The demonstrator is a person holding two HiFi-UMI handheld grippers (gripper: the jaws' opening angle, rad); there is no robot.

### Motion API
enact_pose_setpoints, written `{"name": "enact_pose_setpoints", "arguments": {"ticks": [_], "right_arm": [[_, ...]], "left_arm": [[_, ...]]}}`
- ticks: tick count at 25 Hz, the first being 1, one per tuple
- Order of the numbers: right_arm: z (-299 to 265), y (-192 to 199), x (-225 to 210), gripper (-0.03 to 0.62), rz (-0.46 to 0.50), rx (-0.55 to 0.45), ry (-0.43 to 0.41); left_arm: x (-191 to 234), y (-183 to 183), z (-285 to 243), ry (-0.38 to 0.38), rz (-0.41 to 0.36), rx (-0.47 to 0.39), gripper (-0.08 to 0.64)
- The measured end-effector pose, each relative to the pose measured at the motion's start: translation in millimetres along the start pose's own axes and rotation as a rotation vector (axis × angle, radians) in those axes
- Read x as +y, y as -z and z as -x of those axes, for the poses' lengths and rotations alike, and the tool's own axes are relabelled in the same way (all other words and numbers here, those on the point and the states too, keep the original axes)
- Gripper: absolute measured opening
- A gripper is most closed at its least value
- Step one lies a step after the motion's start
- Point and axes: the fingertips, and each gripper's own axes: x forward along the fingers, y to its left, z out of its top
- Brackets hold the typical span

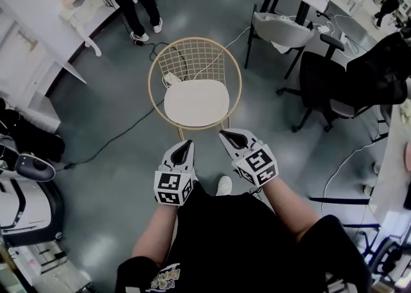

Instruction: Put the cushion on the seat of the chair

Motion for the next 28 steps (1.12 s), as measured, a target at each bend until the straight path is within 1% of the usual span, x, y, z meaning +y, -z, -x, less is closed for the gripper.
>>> {"name": "enact_pose_setpoints", "arguments": {"ticks": [5,28], "right_arm": [[4.7,2.4,2.0,0.012,-0.005,-0.002,0.002],[3.8,7.4,11.6,0.012,-0.01,-0.002,-0.011]], "left_arm": [[-5.5,3.5,3.9,0.003,0.002,0.0,0.017],[-6.0,6.3,14.1,-0.005,0.002,-0.005,0.017]]}}
